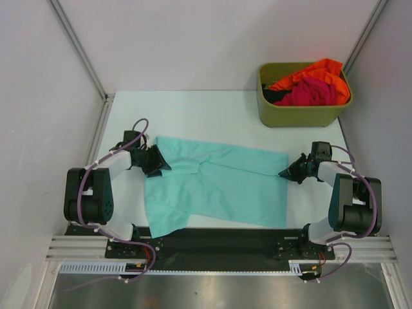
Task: Fold and stack the t-shirts
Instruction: Fold the tshirt
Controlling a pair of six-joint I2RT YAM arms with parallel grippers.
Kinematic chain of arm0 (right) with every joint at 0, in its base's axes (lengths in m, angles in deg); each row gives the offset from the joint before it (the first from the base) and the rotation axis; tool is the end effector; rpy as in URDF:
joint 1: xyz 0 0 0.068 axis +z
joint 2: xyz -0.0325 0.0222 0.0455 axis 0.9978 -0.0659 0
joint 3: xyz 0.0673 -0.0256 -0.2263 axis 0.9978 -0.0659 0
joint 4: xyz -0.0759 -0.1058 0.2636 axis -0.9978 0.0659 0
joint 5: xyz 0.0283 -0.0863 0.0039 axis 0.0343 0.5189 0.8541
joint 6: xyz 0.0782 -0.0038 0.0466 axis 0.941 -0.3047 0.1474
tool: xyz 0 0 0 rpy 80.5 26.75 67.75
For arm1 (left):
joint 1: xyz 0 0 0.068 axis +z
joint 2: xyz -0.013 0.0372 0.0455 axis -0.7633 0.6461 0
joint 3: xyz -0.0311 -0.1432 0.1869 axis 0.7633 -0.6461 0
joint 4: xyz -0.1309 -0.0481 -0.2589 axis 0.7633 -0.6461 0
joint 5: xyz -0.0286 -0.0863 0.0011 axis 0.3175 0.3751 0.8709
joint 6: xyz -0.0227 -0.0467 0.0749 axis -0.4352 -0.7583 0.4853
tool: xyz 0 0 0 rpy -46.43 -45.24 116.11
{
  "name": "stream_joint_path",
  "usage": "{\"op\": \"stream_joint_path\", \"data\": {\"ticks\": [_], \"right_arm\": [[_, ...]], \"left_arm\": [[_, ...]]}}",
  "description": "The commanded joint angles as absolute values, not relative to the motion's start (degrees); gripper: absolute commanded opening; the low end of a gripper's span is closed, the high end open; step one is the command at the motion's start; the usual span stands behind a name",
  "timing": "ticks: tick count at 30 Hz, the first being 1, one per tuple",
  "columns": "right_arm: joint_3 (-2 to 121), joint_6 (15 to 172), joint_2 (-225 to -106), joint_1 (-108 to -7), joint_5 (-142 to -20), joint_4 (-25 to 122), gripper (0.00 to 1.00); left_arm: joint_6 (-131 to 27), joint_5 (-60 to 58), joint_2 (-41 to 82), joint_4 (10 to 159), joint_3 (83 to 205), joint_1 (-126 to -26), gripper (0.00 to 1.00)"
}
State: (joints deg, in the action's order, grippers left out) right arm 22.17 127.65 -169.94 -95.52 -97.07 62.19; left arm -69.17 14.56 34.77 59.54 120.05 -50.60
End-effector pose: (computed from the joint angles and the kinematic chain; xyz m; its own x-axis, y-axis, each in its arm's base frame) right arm 0.3080 -0.0176 0.0454 -0.6816 0.7194 -0.1341 0.5352 0.6150 0.5790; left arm 0.3316 -0.0375 0.0642 -0.8829 -0.4225 -0.2049 -0.2664 0.8100 -0.5225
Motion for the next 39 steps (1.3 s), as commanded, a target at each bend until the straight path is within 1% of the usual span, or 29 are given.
{"op": "stream_joint_path", "data": {"ticks": [1,5,6,7,8,9,10,12,17,19,25,29,34,39], "right_arm": [[24.0,126.9,-169.7,-95.7,-98.1,61.3,0.0],[24.0,127.0,-169.7,-95.7,-98.1,61.3,0.0],[24.3,127.0,-169.7,-95.7,-98.1,61.2,0.0],[24.3,127.0,-169.7,-95.7,-98.1,61.3,0.0],[24.3,127.0,-169.7,-95.7,-98.1,60.9,0.0],[24.5,127.0,-169.9,-95.7,-98.1,60.9,0.0],[25.0,127.0,-170.0,-95.7,-98.1,60.9,0.0],[26.1,126.6,-170.4,-95.7,-98.2,60.8,0.0],[33.7,124.2,-173.7,-95.7,-97.0,62.5,0.0],[36.6,123.5,-175.1,-95.7,-96.5,62.9,0.0],[46.0,121.5,-183.0,-95.8,-97.0,63.9,0.0],[48.8,121.8,-186.8,-95.8,-98.1,63.3,0.0],[52.8,121.7,-189.9,-95.8,-98.9,63.8,0.0],[55.0,122.0,-191.5,-95.8,-99.8,64.0,0.0]], "left_arm": [[-68.8,16.0,31.7,61.7,119.4,-51.2,0.51],[-69.2,16.3,32.2,60.6,119.8,-51.2,0.41],[-69.4,16.5,32.1,60.5,119.7,-51.3,0.36],[-69.8,17.2,31.7,60.8,119.5,-51.3,0.3],[-70.1,17.8,31.5,61.0,119.5,-51.3,0.22],[-70.5,18.4,31.3,61.2,119.7,-51.3,0.05],[-71.5,18.8,31.1,61.3,120.4,-51.3,0.0],[-72.3,20.1,31.3,61.4,122.0,-51.3,0.0],[-75.3,21.8,35.0,61.8,132.3,-51.2,0.0],[-76.4,22.1,36.4,62.7,134.4,-51.2,0.0],[-79.8,24.4,42.7,67.6,141.6,-50.7,0.0],[-82.6,26.4,45.8,72.1,144.8,-50.0,0.0],[-84.2,27.5,50.0,74.0,149.9,-50.0,0.0],[-84.6,27.4,51.6,75.7,153.3,-50.0,0.0]]}}
